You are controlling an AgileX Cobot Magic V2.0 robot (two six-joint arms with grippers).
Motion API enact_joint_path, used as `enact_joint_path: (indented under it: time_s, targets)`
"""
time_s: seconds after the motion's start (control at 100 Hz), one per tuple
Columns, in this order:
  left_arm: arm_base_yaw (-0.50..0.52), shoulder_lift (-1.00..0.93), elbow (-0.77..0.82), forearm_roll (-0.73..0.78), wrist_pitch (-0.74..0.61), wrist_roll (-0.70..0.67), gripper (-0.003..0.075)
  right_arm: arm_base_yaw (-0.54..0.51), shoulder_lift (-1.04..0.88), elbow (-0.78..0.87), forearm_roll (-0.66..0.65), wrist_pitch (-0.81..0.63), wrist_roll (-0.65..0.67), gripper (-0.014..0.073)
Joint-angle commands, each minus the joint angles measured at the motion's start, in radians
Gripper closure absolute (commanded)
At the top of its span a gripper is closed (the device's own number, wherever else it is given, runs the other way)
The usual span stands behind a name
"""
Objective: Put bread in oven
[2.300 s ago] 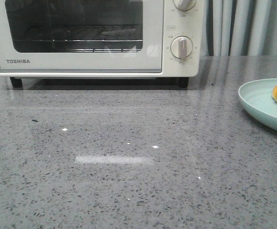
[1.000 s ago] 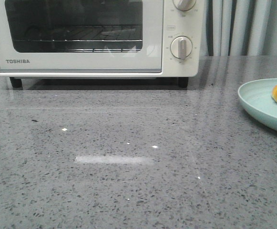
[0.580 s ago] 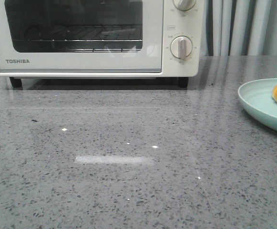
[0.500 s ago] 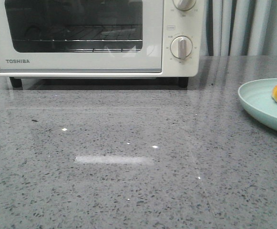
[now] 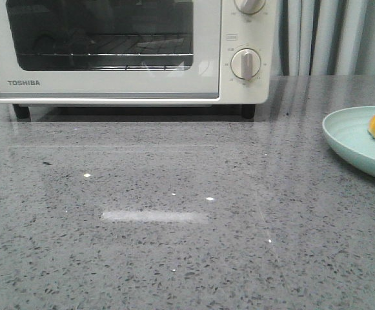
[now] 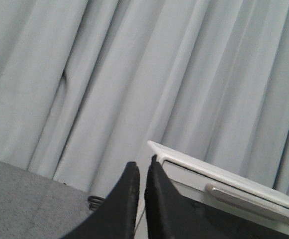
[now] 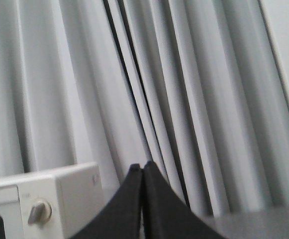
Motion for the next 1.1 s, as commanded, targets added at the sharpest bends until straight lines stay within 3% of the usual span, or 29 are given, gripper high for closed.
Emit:
enact_joint_path:
  time_s: [0.0, 0.13, 0.26, 0.36, 0.43, 0.55, 0.65, 0.84, 0.94, 1.09]
  targets:
    - [-0.023, -0.029, -0.084, 0.023, 0.05, -0.011, 0.074, -0.004, -0.023, -0.119, -0.128, 0.155, 0.093, 0.0638]
    - [-0.068, 0.009, -0.221, 0.147, 0.241, -0.005, 0.074, -0.002, -0.016, -0.283, -0.187, 0.361, 0.11, 0.0638]
    - [-0.132, 0.107, -0.369, 0.166, 0.463, 0.025, 0.0739, 0.016, 0.021, -0.412, -0.187, 0.541, 0.11, 0.0633]
    - [-0.187, 0.183, -0.461, 0.159, 0.552, 0.067, 0.0708, 0.051, 0.057, -0.48, -0.155, 0.618, 0.11, 0.0545]
    - [-0.226, 0.223, -0.512, 0.139, 0.57, 0.114, 0.0612, 0.083, 0.08, -0.515, -0.1, 0.661, 0.11, 0.041]
    - [-0.288, 0.274, -0.575, 0.132, 0.592, 0.129, 0.0354, 0.144, 0.124, -0.56, 0.007, 0.759, 0.082, 0.0169]
    - [-0.33, 0.313, -0.609, 0.108, 0.628, 0.129, 0.0233, 0.201, 0.158, -0.581, 0.073, 0.831, -0.006, 0.0125]
    - [-0.374, 0.403, -0.662, 0.016, 0.745, 0.129, 0.0311, 0.31, 0.217, -0.634, 0.261, 0.848, -0.24, 0.0125]
    - [-0.38, 0.445, -0.693, -0.026, 0.769, 0.129, 0.037, 0.356, 0.27, -0.684, 0.278, 0.893, -0.27, 0.0131]
    - [-0.38, 0.503, -0.733, -0.041, 0.762, 0.157, 0.0464, 0.397, 0.365, -0.769, 0.293, 0.928, -0.33, 0.0236]
